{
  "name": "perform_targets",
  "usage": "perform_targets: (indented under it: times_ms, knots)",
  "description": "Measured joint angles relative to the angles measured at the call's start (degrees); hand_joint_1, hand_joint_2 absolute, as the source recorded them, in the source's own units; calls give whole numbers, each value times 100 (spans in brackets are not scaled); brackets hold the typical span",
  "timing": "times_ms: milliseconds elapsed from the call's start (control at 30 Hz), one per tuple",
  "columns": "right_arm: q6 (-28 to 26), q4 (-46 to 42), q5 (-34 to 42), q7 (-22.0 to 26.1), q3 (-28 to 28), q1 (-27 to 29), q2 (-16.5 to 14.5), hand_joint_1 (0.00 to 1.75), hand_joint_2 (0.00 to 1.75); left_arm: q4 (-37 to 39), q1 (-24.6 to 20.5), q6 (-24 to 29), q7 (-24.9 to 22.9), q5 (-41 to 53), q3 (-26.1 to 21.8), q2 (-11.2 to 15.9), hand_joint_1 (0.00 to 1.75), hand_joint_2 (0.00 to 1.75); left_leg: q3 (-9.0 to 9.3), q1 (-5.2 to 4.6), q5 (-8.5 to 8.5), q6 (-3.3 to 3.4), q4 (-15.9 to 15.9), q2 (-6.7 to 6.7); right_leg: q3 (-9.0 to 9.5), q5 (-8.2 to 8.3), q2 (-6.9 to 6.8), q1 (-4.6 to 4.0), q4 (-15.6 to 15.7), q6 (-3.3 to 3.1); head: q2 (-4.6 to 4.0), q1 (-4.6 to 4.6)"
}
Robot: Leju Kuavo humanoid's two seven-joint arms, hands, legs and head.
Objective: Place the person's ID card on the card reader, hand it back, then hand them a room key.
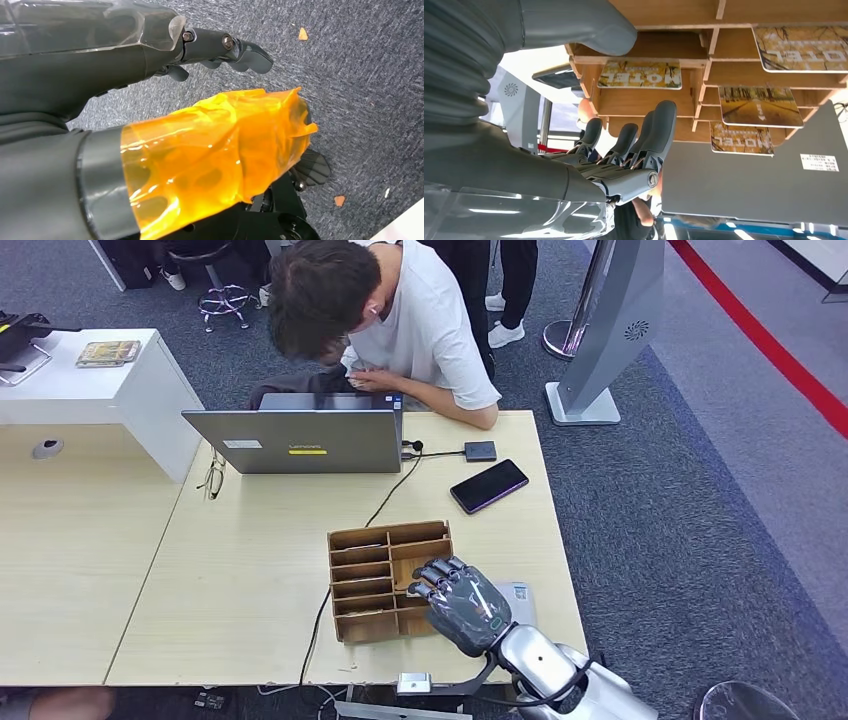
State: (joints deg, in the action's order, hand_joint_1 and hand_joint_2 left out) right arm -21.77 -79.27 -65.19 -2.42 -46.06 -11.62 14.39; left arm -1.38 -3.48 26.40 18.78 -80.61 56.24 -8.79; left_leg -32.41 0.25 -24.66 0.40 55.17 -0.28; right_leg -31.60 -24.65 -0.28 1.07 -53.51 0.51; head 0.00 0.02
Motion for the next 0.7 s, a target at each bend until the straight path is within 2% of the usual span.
perform_targets:
  times_ms: [700]
  knots:
    - [97, 179, 1, -5, 51, -133, -158, 73, 175, 1, 20, -83, 27, 31, 282, 25, 0, 0, 0, 0, 0, 0, 0, 0, 0, 0, 0, 0, 0, 0, 0, 0]
